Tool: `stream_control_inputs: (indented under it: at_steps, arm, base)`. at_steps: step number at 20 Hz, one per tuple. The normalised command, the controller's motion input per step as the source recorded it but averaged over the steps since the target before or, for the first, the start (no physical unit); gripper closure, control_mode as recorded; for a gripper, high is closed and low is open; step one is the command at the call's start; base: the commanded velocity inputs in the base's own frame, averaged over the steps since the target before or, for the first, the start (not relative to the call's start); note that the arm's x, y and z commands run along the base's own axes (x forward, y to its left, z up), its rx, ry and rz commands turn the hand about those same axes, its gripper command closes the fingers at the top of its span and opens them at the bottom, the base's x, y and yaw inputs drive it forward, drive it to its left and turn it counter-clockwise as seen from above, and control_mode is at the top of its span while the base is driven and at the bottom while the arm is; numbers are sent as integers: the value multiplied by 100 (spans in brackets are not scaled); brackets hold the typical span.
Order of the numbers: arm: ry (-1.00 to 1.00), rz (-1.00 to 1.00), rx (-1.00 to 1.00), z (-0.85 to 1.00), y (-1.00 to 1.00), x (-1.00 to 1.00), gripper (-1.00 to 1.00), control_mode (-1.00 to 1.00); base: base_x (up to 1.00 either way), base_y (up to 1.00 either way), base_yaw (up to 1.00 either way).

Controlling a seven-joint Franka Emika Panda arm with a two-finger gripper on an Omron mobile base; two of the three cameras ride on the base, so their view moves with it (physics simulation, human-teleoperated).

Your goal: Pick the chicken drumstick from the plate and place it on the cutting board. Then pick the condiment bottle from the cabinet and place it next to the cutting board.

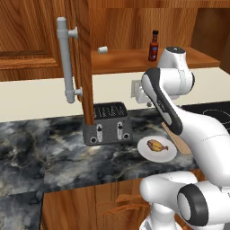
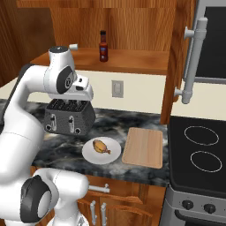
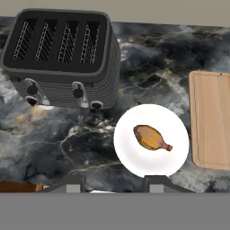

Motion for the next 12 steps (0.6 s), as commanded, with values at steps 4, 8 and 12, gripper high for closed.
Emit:
stream_control_inputs:
  at_steps: [4,8,12]
  arm:
    - [0,0,0,0,0,0,-100,-100]
    - [0,0,0,0,0,0,-100,-100]
    - [0,0,0,0,0,0,-100,-100]
  base:
    - [0,0,0]
    - [0,0,0]
    - [0,0,0]
